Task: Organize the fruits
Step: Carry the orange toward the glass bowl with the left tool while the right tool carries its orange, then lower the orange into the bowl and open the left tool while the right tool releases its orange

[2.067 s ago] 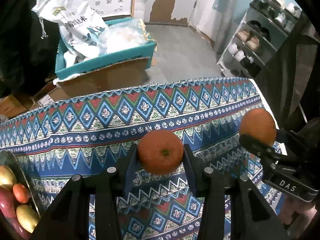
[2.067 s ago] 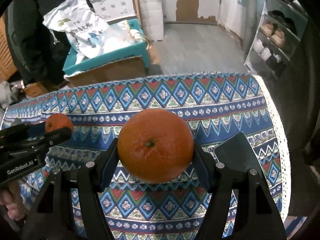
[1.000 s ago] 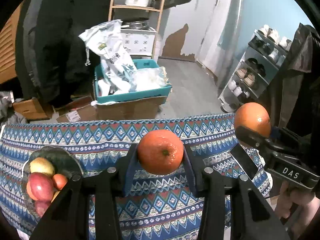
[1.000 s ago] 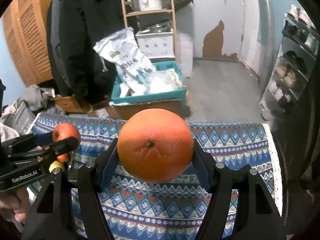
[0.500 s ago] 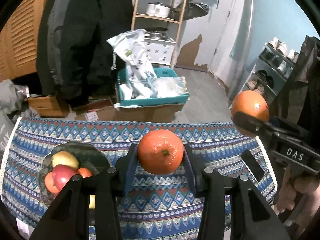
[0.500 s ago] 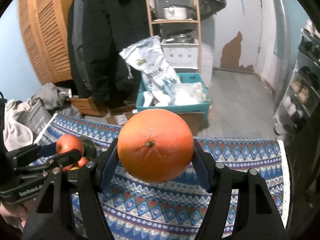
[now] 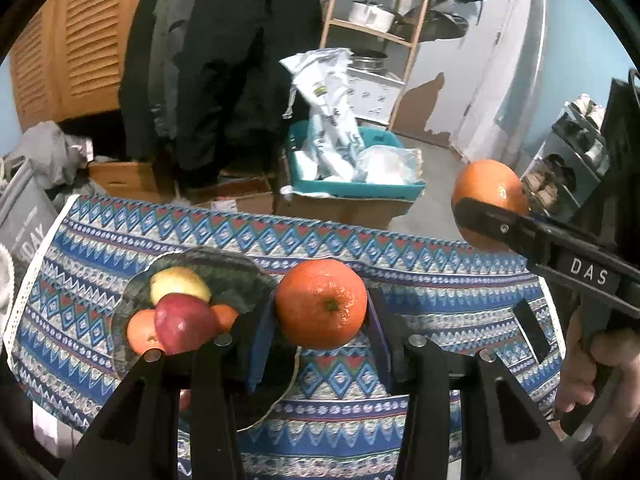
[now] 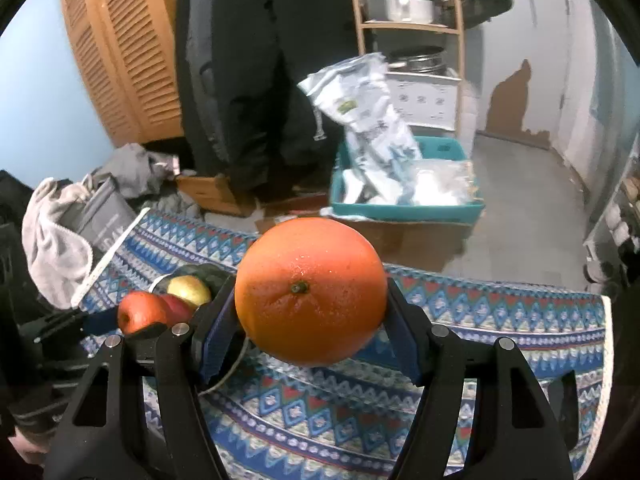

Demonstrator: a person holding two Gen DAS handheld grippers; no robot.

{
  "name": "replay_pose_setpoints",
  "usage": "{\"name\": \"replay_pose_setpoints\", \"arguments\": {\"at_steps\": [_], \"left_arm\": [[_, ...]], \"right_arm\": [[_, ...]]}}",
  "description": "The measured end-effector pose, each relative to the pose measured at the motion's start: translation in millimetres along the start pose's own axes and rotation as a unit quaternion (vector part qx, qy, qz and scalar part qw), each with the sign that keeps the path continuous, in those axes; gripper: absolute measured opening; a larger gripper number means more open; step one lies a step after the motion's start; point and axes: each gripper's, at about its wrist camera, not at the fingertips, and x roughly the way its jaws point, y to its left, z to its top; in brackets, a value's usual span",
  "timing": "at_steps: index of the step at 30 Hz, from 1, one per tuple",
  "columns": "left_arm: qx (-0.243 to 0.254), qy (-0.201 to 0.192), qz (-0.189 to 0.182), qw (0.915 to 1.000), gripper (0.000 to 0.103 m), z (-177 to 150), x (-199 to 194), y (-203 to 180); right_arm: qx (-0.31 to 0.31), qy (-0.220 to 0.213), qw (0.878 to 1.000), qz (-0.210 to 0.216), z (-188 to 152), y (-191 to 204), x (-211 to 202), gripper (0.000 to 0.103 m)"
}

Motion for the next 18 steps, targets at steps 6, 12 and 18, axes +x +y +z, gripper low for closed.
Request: {"name": "replay_pose_setpoints", "arguments": {"at_steps": [6, 12, 18], "left_arm": [[-0.018, 0.018, 0.015, 0.9996, 0.045, -12, 6, 30], [-0.033, 0.037, 0.028, 0.9984, 0.045, -28, 16, 56], [-0.049, 0.056, 0.043, 0.9963, 0.045, -40, 26, 79]], "right_arm": [[-0.015, 0.024, 0.999, 0.018, -3, 27, 28, 0.069], [-0.024, 0.054, 0.998, 0.033, -11, 47, 59, 0.069], [-0.031, 0.084, 0.995, 0.044, -19, 66, 88, 0.069]]}}
